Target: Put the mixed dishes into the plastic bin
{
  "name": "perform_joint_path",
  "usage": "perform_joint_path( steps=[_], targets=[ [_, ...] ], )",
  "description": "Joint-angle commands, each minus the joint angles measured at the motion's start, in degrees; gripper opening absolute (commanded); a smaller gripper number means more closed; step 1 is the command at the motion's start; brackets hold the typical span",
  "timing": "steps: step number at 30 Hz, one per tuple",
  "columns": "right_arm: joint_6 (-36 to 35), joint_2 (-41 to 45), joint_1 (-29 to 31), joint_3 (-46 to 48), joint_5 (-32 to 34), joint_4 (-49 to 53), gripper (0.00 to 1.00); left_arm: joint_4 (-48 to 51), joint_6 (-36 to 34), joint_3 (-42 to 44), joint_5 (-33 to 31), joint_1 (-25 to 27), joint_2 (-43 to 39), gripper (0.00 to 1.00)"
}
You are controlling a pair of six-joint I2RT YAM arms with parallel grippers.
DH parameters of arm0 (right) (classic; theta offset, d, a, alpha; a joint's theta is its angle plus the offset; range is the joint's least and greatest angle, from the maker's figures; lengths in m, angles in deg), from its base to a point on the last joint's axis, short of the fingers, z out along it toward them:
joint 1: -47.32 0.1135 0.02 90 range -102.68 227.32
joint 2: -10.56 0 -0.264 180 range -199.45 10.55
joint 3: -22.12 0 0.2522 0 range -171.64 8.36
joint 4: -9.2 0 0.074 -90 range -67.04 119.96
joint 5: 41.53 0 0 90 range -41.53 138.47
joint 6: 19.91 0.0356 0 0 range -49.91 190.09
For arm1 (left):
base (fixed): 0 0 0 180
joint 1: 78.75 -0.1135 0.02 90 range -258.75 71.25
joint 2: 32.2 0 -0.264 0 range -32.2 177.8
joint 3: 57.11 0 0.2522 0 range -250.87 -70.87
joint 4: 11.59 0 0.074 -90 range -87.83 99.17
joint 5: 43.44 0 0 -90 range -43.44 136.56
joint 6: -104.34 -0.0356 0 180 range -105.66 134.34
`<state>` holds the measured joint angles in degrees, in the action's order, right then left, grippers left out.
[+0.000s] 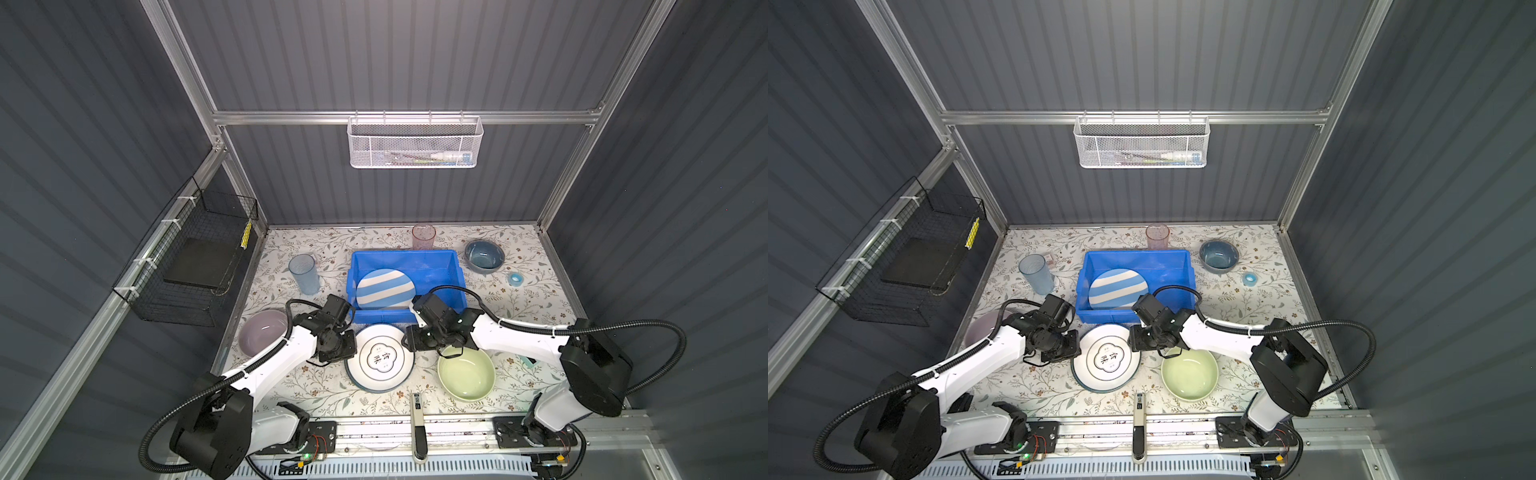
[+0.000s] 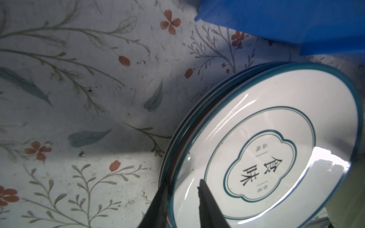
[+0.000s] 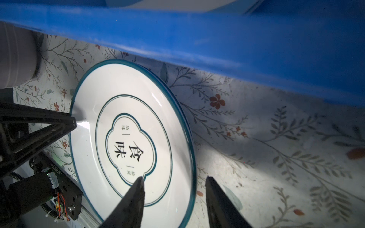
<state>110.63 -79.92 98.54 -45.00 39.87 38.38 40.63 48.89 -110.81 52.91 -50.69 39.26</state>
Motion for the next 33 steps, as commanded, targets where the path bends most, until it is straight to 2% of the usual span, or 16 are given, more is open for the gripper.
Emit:
perform_joint_path(
  steps=[1, 11, 27, 33],
  targets=[
    [0.6, -0.2, 0.3, 0.2, -0.6, -0.8, 0.51, -1.0, -1.1, 1.5, 2.1, 0.1, 1.1, 0.28],
    [1.3, 0.7, 0.3, 1.5, -0.7, -1.1, 0.51, -4.3, -1.2, 2.3, 4.0, 0.1, 3.6, 0.27],
    [-1.5, 4.2, 0.2, 1.1, 8.8, 4.2, 0.51, -5.5, -1.2, 2.7, 4.1, 0.2, 4.8, 0.26],
    [-1.6, 0.8, 0.3, -0.8, 9.9, 6.5, 0.51, -5.5, -1.6, 2.3, 4.2, 0.2, 5.0, 0.26]
  ],
)
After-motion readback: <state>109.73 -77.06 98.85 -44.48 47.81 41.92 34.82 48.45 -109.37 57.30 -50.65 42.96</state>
